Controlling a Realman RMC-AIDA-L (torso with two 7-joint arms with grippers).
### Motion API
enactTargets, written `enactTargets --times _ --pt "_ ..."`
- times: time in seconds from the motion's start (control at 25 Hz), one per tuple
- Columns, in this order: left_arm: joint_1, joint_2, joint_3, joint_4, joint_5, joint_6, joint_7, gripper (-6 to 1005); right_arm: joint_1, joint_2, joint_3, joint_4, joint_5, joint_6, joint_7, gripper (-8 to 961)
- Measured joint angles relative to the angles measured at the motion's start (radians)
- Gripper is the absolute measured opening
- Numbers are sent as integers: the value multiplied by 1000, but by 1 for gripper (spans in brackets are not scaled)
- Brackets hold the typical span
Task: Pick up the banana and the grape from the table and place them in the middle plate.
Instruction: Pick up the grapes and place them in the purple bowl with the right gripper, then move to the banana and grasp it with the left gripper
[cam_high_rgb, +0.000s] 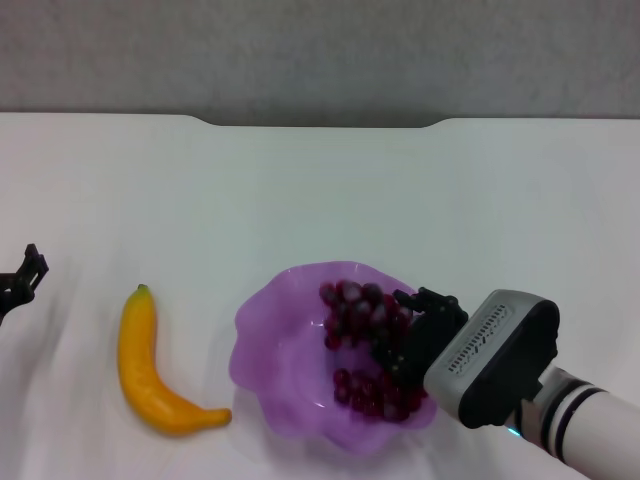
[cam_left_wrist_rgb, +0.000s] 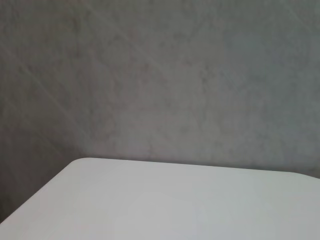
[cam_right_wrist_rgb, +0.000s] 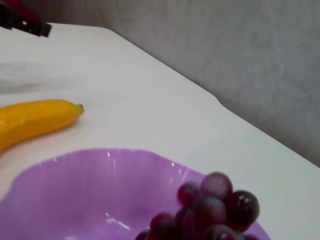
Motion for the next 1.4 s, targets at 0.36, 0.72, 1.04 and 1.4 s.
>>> enactTargets --times 0.36,0.72,1.04,1.4 --pt "2 0 -2 -1 0 11 0 893 6 0 -20 -34 -9 -100 -4 730" --pt "1 -2 -2 -2 2 12 1 894 32 -2 -104 -48 -39 -379 -3 901" --pt "12 -1 1 -4 5 12 -11 893 -29 -5 -113 -122 -128 -690 131 897" --pt "63 2 21 -54 69 93 -115 894 -24 -2 26 -329 -122 -812 356 897"
